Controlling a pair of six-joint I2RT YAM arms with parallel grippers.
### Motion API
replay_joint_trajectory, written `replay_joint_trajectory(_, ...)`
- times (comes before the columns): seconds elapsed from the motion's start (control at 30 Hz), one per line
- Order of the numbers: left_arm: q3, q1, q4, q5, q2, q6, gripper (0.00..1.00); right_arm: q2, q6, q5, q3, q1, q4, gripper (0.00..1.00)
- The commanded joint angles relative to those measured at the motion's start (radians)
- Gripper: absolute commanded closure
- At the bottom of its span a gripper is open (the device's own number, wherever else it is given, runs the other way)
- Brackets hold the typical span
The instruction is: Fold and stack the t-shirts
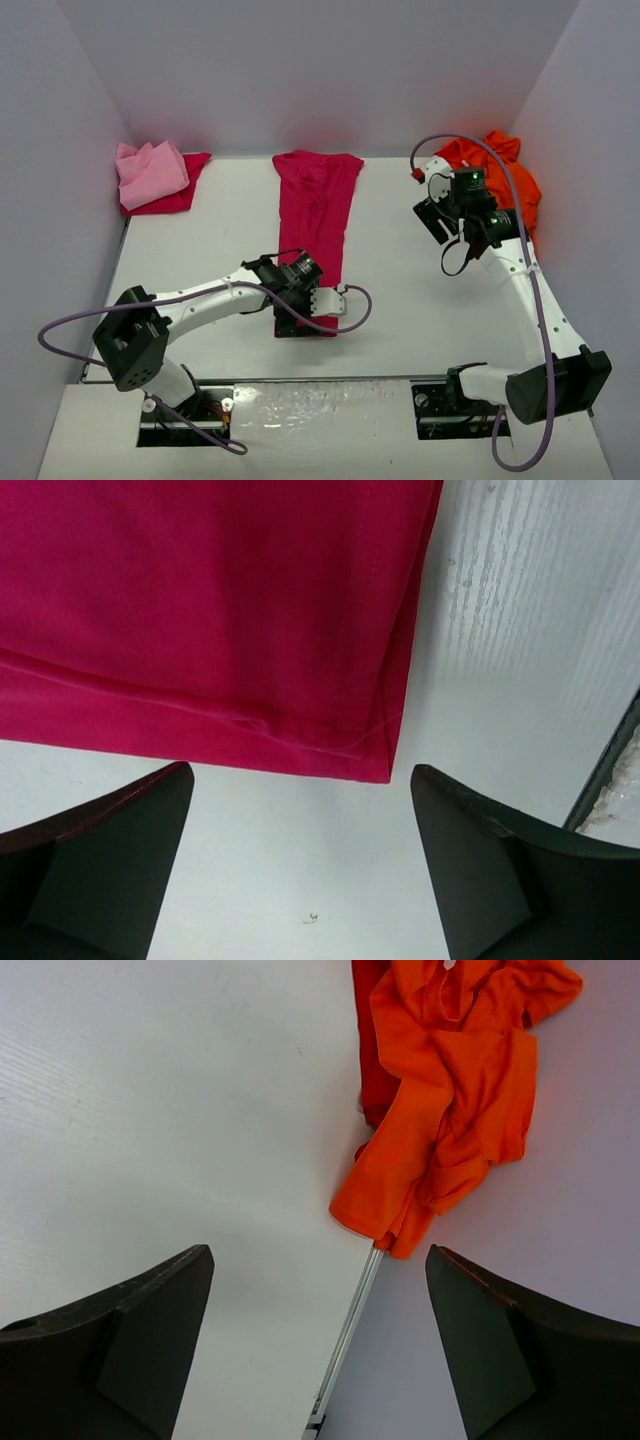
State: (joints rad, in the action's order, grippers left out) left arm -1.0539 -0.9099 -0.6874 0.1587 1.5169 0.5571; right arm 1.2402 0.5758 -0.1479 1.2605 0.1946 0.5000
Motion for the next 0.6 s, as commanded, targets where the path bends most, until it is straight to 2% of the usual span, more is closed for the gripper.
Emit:
replay_joint_trajectory(0.0, -0.077, -0.032, 0.044, 0.013, 0.037, -0.058, 0.12, -0.038, -0.011, 0.009, -0.019, -0.014, -0.051, 0.15)
replay_joint_trajectory(0.2, -0.101, -0.073, 0.058, 0.01, 0.127, -0.072, 0.13, -0.041, -0.015, 0.014, -0.019, -0.018, -0.052, 0.15)
replay_joint_trajectory(0.57, -0.091, -0.089, 0.062, 0.028, 0.15, -0.088, 0.14, -0.036, -0.017, 0.031, -0.062, -0.021, -0.072, 0.15)
